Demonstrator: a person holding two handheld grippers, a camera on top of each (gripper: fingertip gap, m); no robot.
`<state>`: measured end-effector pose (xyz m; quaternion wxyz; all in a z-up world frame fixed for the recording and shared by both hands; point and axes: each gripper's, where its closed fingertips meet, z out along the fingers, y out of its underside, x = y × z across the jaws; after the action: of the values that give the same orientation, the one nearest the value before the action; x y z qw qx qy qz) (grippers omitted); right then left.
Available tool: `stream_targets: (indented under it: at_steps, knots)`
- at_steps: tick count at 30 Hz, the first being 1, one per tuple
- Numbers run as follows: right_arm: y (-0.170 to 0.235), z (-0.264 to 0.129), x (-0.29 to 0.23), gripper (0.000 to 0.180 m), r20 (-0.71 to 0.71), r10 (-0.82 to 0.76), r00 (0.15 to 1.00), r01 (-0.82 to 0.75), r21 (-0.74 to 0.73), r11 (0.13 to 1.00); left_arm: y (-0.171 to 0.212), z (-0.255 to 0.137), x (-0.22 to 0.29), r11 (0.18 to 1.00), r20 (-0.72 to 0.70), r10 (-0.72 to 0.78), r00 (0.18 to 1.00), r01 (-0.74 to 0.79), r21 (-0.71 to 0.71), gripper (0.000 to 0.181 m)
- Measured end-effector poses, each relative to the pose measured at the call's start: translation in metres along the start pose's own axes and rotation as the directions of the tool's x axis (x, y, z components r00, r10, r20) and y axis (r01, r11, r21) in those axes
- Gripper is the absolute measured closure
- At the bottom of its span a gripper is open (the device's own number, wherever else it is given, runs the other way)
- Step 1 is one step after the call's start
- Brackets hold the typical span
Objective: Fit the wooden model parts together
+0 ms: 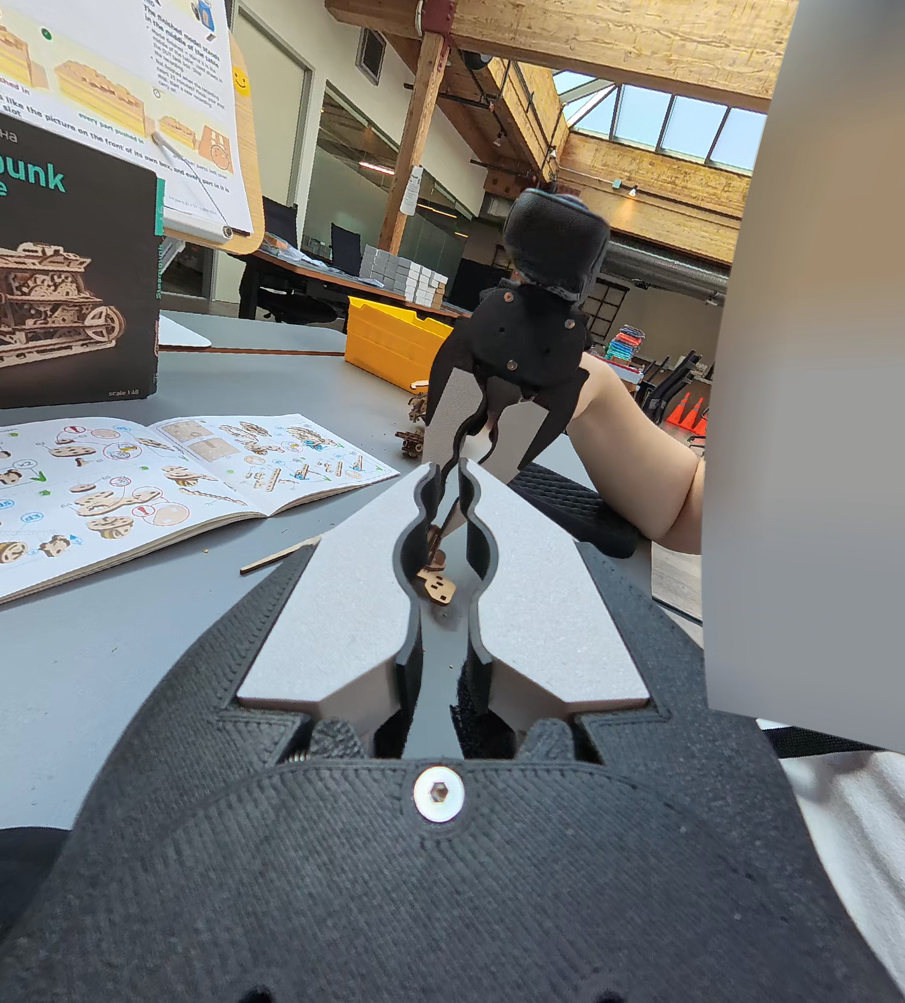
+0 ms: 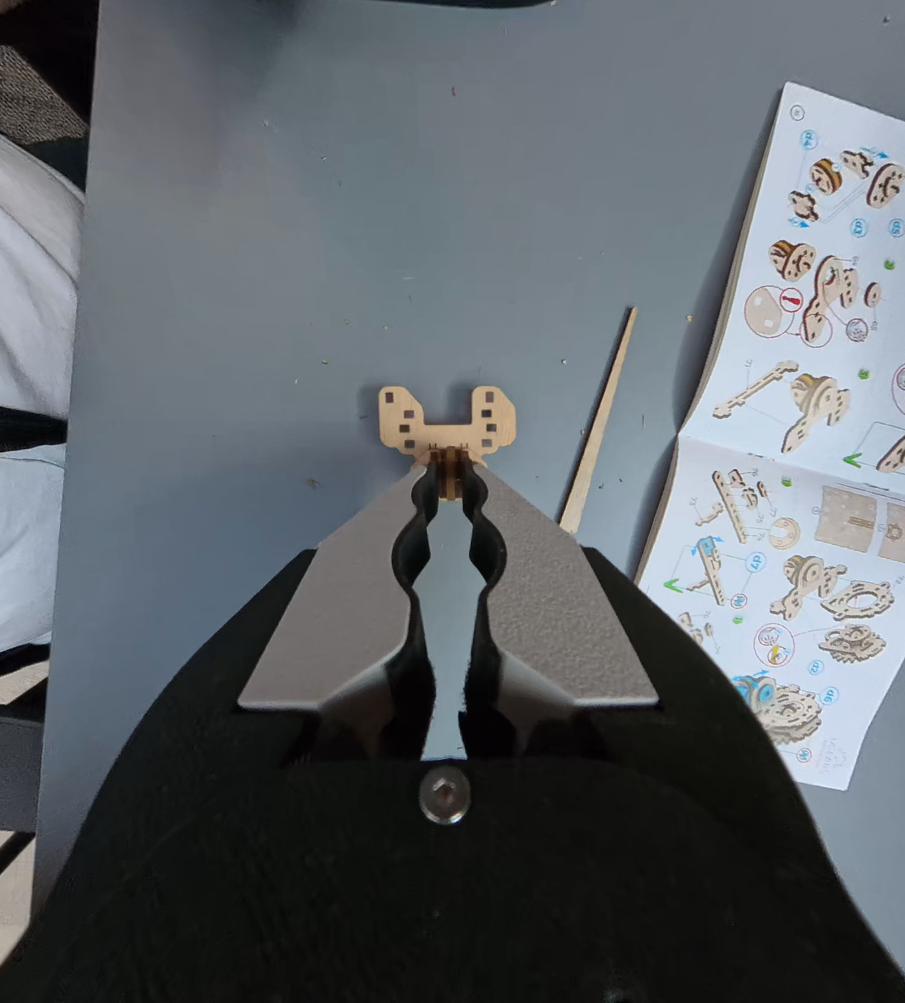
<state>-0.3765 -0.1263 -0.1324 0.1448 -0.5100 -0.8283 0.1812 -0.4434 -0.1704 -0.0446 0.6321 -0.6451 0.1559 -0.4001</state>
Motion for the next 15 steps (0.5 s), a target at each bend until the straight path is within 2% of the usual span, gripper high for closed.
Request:
stream_targets:
  at_steps: [2,4,5,7,10,12,15]
  knots:
    - [-0.004,-0.007,0.001,0.173,-0.026,-0.019,0.999,0.019,0.014,1.0,-0.001,0.0,0.0,1.0,0.002,0.004,1.0,-0.004,0.005,0.177]
    - [0.007,0.006,0.0,0.174,0.0,-0.003,1.0,0.003,-0.034,0.999,-0.001,0.0,0.0,1.0,0.001,0.0,1.0,0.0,0.004,0.177]
    - [0.002,0.002,-0.001,0.174,0.01,0.0,1.0,0.0,-0.007,1.0,0.0,0.0,0.0,1.0,-0.001,0.001,1.0,-0.001,0.002,0.177]
    - [0.001,-0.007,0.002,0.173,-0.041,-0.044,0.998,0.043,-0.025,0.999,-0.001,-0.001,0.0,1.0,0.0,0.005,1.0,-0.005,0.006,0.177]
    - [0.003,0.003,-0.001,0.172,0.0,-0.016,1.0,0.016,-0.017,1.0,0.0,0.0,0.0,1.0,-0.002,0.001,1.0,-0.001,0.003,0.177]
    - [0.003,-0.006,0.001,0.172,-0.013,-0.04,0.999,0.04,-0.027,0.999,-0.001,-0.001,0.001,1.0,-0.003,0.004,1.0,-0.004,0.008,0.177]
    - [-0.035,-0.042,-0.017,0.172,0.035,-0.203,0.979,0.186,0.273,0.944,-0.006,-0.003,0.0,0.999,-0.002,-0.009,1.0,0.009,0.037,0.177]
